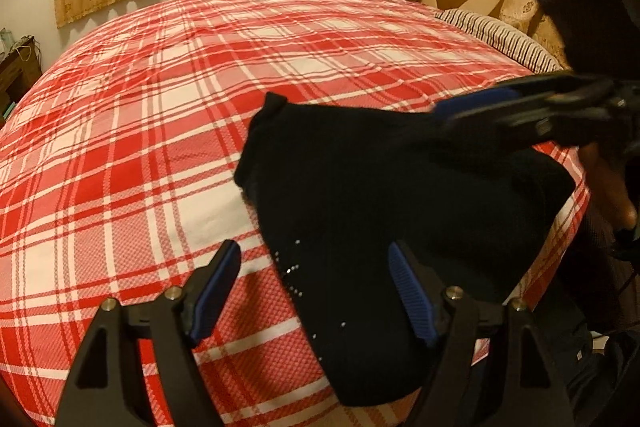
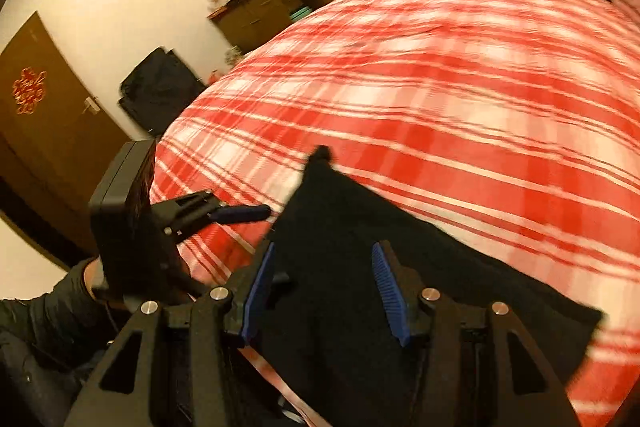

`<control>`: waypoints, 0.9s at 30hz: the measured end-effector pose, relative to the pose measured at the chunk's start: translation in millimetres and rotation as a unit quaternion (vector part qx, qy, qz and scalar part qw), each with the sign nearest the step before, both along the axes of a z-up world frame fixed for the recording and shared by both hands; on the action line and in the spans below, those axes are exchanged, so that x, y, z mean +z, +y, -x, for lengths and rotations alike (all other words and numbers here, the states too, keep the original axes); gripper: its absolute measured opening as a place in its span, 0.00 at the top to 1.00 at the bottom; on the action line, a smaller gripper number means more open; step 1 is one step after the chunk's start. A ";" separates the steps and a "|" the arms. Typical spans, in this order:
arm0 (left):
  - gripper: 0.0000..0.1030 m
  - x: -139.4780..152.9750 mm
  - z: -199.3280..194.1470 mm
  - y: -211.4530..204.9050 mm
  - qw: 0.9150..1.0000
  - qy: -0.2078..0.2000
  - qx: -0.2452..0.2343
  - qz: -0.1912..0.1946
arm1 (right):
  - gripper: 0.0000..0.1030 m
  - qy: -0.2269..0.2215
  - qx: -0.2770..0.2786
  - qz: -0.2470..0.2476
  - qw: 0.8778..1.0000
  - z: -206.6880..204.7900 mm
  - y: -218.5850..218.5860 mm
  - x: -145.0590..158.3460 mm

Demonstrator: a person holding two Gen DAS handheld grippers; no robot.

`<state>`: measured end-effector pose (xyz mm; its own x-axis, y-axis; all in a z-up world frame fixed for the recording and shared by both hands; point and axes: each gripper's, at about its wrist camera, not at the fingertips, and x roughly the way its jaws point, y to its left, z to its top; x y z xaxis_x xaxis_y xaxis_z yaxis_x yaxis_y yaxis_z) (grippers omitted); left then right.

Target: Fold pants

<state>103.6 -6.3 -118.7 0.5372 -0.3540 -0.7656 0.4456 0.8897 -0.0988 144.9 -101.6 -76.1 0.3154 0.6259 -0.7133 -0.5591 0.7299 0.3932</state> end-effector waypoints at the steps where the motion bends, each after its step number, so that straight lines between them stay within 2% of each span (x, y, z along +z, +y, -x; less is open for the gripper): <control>1: 0.24 -0.5 0.6 1.7 1.000 0.002 0.001 0.002 | 0.49 0.004 0.004 0.003 1.000 -3.8 6.3 -4.9; 5: 0.24 -1.6 0.0 4.8 1.000 0.005 0.002 0.010 | 0.49 0.027 -0.015 0.057 0.998 -23.5 17.7 -39.8; 6: 0.24 -2.2 -0.5 4.5 1.000 0.007 0.001 0.011 | 0.49 0.030 -0.014 0.042 0.999 -23.3 12.3 -42.8; 10: 0.23 -5.9 -4.6 5.0 0.999 0.014 -0.002 0.029 | 0.49 0.009 -0.038 0.032 0.999 -3.8 -16.7 -24.7; 13: 0.23 -8.6 -8.0 6.6 0.998 0.019 -0.004 0.052 | 0.49 -0.008 -0.076 0.022 0.997 12.7 -60.3 -6.3; 16: 0.23 -13.6 -11.6 7.4 0.996 0.032 -0.005 0.077 | 0.49 -0.011 -0.137 0.025 0.990 27.5 -113.2 3.7; 20: 0.23 -14.5 -15.8 7.0 0.995 0.034 -0.004 0.093 | 0.43 0.028 -0.192 0.013 0.981 41.0 -162.6 -6.5; 23: 0.23 -15.1 -19.5 7.8 0.994 0.038 -0.002 0.104 | 0.43 0.054 -0.202 0.021 0.978 39.5 -170.3 -25.4; 27: 0.23 -16.2 -22.2 7.7 0.993 0.039 -0.003 0.112 | 0.43 0.071 -0.197 -0.009 0.978 32.8 -173.6 -42.3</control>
<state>125.8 1.4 -134.9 0.4775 -0.5223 -0.7065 0.4341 0.8394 -0.3271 112.1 -275.2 -118.4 0.4336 0.4880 -0.7575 -0.1740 0.8702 0.4610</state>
